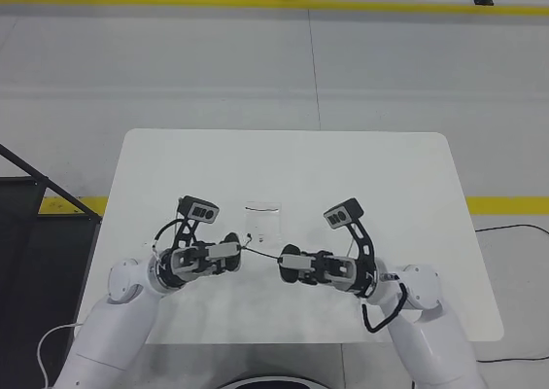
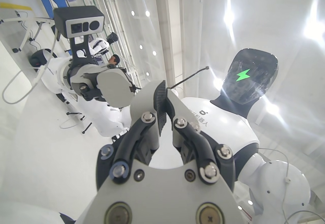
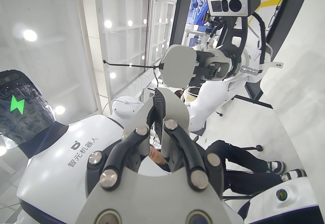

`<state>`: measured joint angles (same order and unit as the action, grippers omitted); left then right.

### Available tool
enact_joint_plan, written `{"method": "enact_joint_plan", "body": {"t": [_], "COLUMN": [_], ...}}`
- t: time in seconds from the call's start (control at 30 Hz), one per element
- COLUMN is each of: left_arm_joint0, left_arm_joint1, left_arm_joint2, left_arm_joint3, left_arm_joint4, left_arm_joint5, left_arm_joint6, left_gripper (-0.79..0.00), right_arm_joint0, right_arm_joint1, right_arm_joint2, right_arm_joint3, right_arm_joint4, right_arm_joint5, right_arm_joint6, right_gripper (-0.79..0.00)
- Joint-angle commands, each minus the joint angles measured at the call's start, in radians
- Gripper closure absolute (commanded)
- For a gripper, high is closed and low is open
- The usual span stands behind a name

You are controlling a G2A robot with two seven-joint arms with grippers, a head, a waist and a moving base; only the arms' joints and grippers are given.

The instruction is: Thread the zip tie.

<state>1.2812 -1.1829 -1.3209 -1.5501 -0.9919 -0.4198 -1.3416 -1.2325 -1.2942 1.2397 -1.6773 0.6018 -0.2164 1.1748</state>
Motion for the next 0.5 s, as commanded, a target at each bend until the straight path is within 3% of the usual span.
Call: {"method": "enact_joint_plan", "body": {"t": [0.0,0.47], "left_arm_joint0": [0.001,0.031], "left_arm_joint1": [0.0,0.005], "left_arm_joint2": [-0.006,-0.037], "left_arm_joint3": [0.004,0.013], "left_arm_joint4": [0.001,0.123], "left_arm_joint5": [-0.005,-0.082], "left_arm_joint6": [0.001,0.054], "left_gripper": [0.0,0.0], "right_arm_joint0": [-0.007,-0.044], "right_arm_joint1": [0.004,0.025], "right_arm_joint2": [0.017,0.11], "right_arm_joint3": [-0.009,-0.051], "right_arm_joint4": [0.034,0.156], "right_arm_joint5": [0.001,-0.003], "right_arm_joint6": [0.018,0.078], "right_gripper": [0.0,0.0]}}
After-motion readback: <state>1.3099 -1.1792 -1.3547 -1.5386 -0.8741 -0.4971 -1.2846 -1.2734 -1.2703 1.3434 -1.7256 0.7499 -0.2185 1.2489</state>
